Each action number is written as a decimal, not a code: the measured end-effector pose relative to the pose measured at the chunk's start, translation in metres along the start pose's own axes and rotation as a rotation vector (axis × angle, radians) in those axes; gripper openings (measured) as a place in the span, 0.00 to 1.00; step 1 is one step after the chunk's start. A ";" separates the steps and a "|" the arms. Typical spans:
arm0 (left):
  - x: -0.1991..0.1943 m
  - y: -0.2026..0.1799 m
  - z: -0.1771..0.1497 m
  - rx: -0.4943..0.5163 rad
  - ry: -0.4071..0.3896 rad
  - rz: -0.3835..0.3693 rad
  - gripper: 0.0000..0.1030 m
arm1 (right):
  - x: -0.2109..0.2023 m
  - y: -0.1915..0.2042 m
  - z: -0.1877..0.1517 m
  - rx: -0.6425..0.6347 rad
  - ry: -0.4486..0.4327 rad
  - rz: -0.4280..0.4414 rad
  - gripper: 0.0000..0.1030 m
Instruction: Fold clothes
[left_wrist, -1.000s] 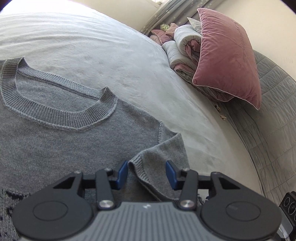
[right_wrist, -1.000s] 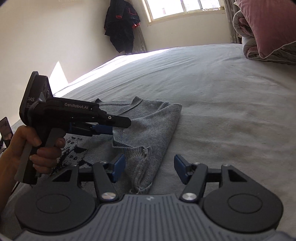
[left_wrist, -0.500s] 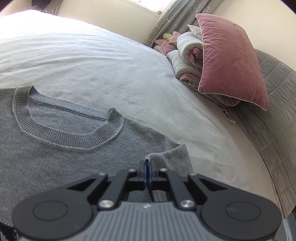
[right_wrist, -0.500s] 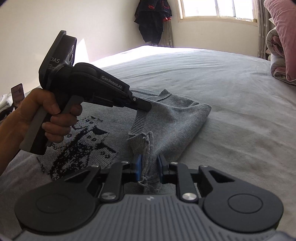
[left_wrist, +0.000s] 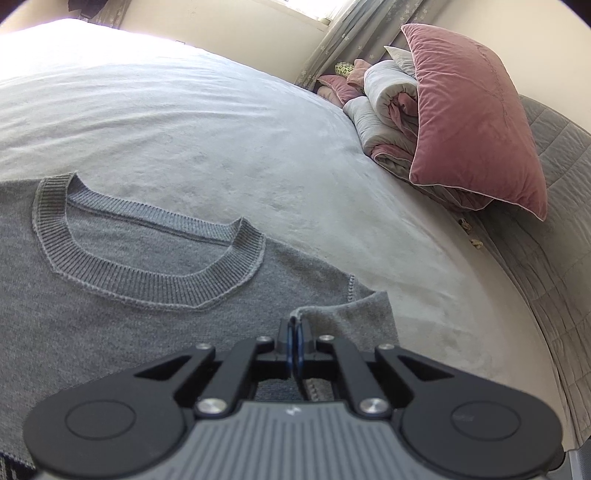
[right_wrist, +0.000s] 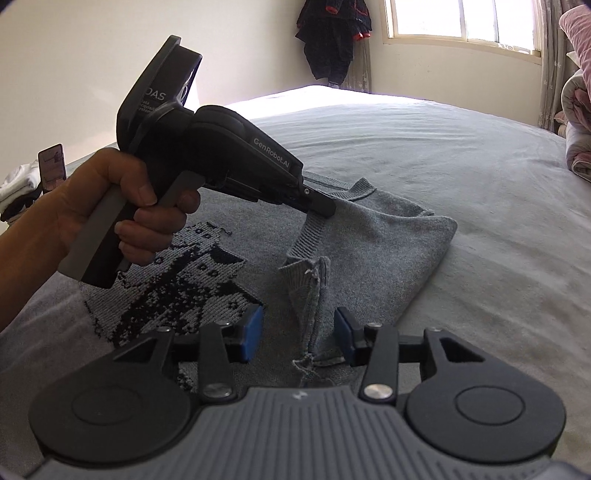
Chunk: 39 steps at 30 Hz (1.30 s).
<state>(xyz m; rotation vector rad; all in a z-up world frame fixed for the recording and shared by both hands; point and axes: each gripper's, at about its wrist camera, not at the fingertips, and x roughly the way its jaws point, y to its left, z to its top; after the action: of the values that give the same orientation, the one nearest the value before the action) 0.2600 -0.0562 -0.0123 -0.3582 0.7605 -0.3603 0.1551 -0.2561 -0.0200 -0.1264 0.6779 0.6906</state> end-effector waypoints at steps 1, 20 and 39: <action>-0.001 0.000 0.001 0.003 -0.004 0.002 0.02 | 0.002 -0.001 0.000 0.011 0.004 0.005 0.13; -0.009 0.037 0.026 0.060 -0.055 0.104 0.02 | 0.040 0.038 0.040 0.118 -0.130 0.136 0.08; -0.003 0.066 0.007 0.032 -0.068 0.157 0.05 | 0.066 0.045 0.038 0.133 -0.090 0.134 0.18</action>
<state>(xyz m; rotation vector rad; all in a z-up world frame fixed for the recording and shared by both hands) 0.2749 0.0046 -0.0349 -0.2771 0.7107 -0.2120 0.1846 -0.1728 -0.0266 0.0733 0.6482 0.7729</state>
